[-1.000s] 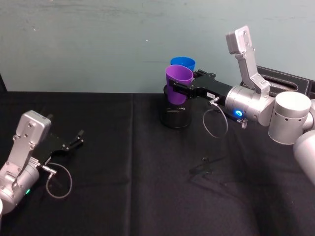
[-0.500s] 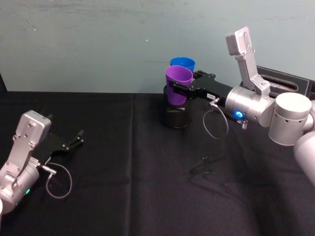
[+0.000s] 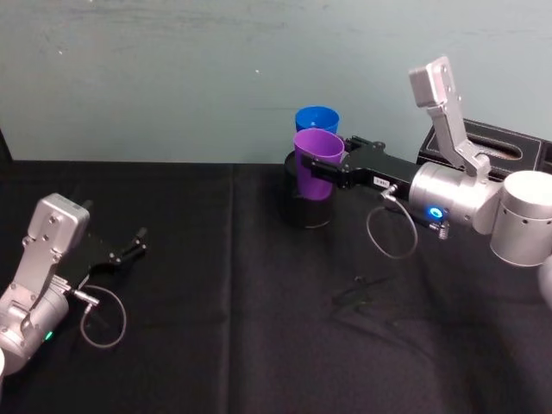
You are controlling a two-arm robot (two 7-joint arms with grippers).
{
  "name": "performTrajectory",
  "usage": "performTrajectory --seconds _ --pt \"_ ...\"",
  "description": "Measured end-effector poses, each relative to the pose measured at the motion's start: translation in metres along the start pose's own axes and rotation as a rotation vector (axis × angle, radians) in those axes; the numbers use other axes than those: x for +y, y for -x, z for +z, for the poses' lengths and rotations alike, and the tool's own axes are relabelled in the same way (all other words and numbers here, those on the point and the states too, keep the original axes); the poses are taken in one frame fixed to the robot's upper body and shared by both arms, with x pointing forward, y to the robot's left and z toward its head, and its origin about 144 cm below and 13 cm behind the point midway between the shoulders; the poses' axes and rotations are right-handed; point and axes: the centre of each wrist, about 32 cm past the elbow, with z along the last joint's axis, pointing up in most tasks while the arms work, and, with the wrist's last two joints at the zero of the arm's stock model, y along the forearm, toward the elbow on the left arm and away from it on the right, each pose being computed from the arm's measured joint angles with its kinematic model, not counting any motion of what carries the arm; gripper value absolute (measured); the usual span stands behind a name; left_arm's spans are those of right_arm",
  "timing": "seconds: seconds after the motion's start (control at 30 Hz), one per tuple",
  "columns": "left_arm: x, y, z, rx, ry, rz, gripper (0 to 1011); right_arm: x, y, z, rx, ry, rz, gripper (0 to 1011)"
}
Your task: Pick up one cup with a gripper and tap it against the other cup.
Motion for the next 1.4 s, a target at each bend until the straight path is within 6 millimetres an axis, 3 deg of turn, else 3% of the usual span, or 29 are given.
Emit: performTrajectory --seconds 0.6,1.07,1.4 --pt "0.0 0.0 0.0 0.0 0.0 0.0 1011 -0.034 0.012 0.003 -0.021 0.003 0.083 731" --pt "0.0 0.0 0.0 0.0 0.0 0.0 1012 -0.066 0.033 -0.001 -0.032 0.023 0.183 731" --pt "0.0 0.0 0.0 0.0 0.0 0.0 1011 -0.078 0.042 -0.004 -0.034 0.025 0.209 731"
